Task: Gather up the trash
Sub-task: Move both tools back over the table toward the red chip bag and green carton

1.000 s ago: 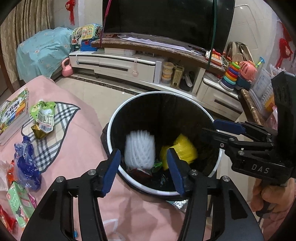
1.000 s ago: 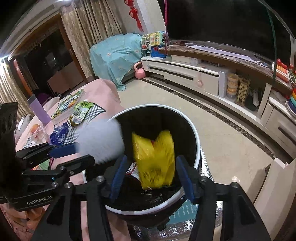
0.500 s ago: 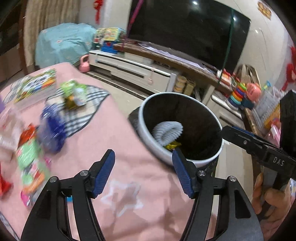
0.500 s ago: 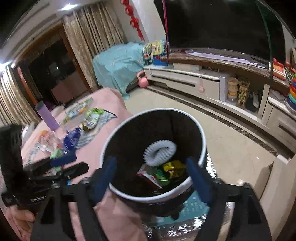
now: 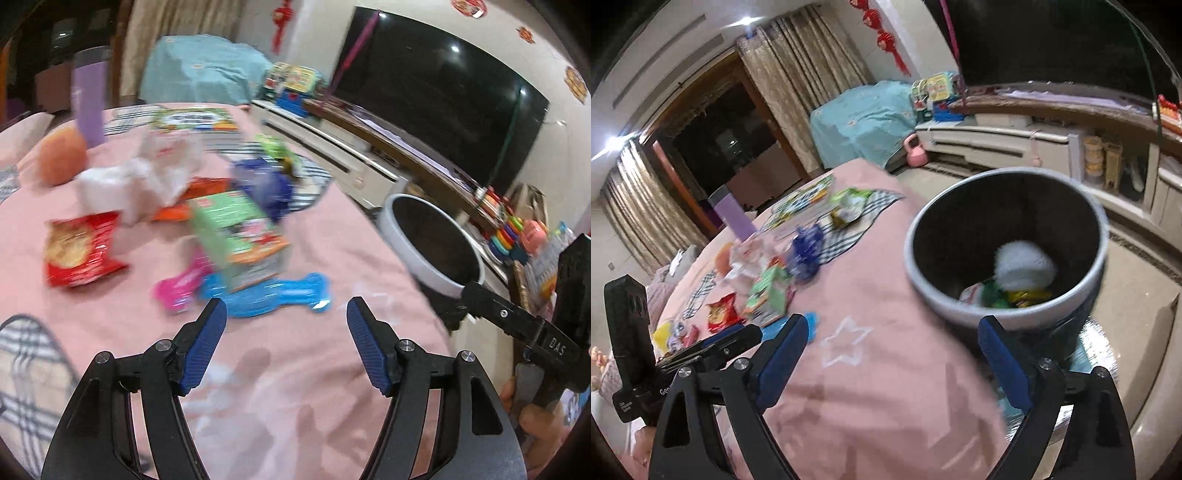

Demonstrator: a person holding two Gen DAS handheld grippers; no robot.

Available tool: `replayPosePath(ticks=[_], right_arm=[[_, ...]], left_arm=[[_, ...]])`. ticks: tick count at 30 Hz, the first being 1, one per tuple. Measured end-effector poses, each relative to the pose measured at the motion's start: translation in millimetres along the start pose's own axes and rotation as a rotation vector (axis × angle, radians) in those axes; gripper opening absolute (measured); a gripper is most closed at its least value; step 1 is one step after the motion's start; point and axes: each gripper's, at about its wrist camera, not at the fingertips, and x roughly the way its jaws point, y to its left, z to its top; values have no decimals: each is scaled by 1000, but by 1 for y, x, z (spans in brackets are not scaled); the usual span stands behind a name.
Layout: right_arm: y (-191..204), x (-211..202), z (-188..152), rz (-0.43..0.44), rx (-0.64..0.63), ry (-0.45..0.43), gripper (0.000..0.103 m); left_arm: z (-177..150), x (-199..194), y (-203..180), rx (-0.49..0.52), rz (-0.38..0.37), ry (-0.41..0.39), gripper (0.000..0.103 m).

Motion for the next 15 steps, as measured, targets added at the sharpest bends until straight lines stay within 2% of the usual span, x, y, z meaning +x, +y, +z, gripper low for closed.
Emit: replayPosePath(ticks=[7,15], right_arm=[[42,25,-20,56,-45,51,94],[79,41,-34,91,-120,98,94]], left_arm=[[-16,-17,53,-96,61,-2,69],[-29,-27,89,-167,110,11,69]])
